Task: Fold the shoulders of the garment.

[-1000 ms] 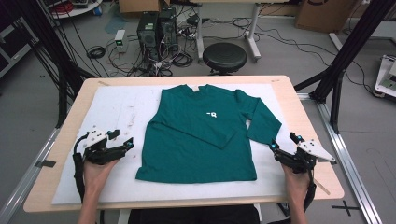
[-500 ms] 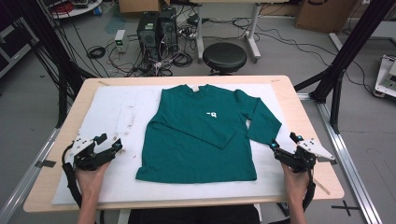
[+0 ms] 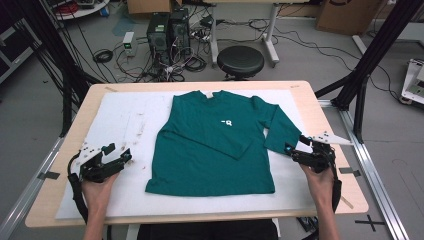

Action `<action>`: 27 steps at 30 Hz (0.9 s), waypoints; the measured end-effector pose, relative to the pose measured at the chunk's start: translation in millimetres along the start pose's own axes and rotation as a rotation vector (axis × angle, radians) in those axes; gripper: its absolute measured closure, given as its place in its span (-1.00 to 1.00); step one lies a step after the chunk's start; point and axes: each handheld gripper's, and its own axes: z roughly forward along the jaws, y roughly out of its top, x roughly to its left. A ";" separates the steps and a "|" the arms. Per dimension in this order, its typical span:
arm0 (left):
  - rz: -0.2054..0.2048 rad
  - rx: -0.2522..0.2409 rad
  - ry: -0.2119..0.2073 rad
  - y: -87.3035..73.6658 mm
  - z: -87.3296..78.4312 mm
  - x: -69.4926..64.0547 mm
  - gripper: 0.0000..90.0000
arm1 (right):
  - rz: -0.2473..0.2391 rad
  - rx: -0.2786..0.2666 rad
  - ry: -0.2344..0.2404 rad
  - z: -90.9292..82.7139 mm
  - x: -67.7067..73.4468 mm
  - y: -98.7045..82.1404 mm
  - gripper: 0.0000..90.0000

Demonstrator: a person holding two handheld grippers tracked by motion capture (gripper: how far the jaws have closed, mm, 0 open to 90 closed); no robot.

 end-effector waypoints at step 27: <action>0.013 0.016 0.004 0.4 1.5 -1.1 -0.25 | -0.222 0.356 0.068 56.4 -1.6 6.5 0.41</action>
